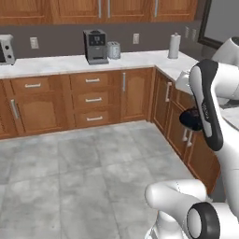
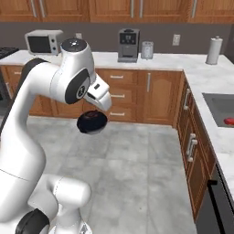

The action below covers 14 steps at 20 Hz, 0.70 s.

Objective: Pick the teapot and mug and place them in the sink. Then turn on the water.

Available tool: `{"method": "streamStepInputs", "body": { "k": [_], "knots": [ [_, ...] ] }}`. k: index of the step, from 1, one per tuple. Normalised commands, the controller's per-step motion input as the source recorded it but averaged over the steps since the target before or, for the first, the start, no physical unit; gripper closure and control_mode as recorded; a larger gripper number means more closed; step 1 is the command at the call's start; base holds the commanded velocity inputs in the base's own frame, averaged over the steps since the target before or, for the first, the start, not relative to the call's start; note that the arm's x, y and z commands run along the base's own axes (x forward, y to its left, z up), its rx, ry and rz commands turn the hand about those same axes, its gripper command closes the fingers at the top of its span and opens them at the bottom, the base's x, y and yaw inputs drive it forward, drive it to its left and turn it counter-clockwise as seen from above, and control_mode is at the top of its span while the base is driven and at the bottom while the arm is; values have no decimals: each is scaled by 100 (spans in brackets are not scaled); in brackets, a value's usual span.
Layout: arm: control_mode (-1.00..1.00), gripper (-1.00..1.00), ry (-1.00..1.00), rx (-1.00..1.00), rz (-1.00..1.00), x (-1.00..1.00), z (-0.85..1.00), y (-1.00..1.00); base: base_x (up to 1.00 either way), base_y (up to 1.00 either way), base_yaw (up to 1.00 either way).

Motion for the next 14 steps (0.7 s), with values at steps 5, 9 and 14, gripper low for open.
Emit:
{"method": "streamStepInputs", "body": {
  "k": [5,9,14],
  "knots": [
    [100,100,0,0,0,0,0,0,100,14,-20],
    [100,100,0,0,0,0,0,0,100,10,-22],
    [100,100,0,0,0,0,0,0,100,10,-31]
  ]
}}
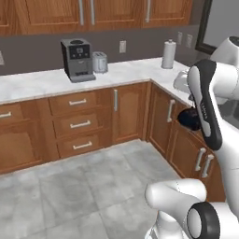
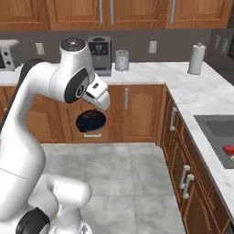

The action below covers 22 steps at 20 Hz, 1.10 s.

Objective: Pick the teapot and mug and place them in the sink. Then turn on the water.

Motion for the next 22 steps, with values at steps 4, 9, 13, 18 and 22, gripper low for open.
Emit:
{"method": "streamStepInputs", "body": {
  "k": [4,9,13,18,22],
  "knots": [
    [100,100,0,0,0,0,0,0,94,1,-47],
    [100,100,0,0,0,0,0,0,84,1,-50],
    [100,100,0,0,0,0,0,0,76,0,-54],
    [100,100,0,0,0,0,0,0,65,0,-58],
    [100,100,0,0,0,0,0,0,53,0,-60]
  ]
}}
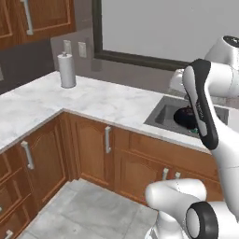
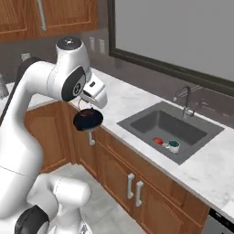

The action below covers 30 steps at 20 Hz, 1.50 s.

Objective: Pick the teapot and mug and place them in the sink. Then turn on the water.

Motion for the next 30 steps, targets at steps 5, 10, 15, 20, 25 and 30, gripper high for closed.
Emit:
{"method": "streamStepInputs", "body": {
  "k": [5,10,15,20,25,30],
  "knots": [
    [100,100,0,0,0,0,0,0,47,0,-57],
    [100,100,0,0,0,0,0,0,43,0,-55],
    [100,100,0,0,0,0,0,0,47,9,-48],
    [100,100,0,0,0,0,0,0,53,17,-32],
    [100,100,0,0,0,0,0,0,50,13,-26],
    [100,100,0,0,0,0,0,0,35,0,-20]
  ]
}}
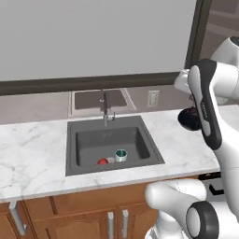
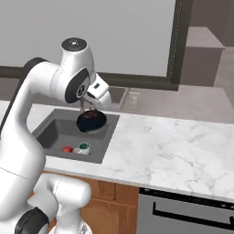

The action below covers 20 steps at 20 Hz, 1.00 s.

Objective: Pick the teapot and mug and place them in the sink. Then turn on the water.

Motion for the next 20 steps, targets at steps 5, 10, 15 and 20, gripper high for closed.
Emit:
{"method": "streamStepInputs", "body": {
  "k": [5,10,15,20],
  "knots": [
    [100,100,0,0,0,0,0,0,7,5,-9],
    [100,100,0,0,0,0,0,0,0,41,-19],
    [100,100,0,0,0,0,0,0,6,51,-18],
    [100,100,0,0,0,0,0,0,23,49,-7]
  ]
}}
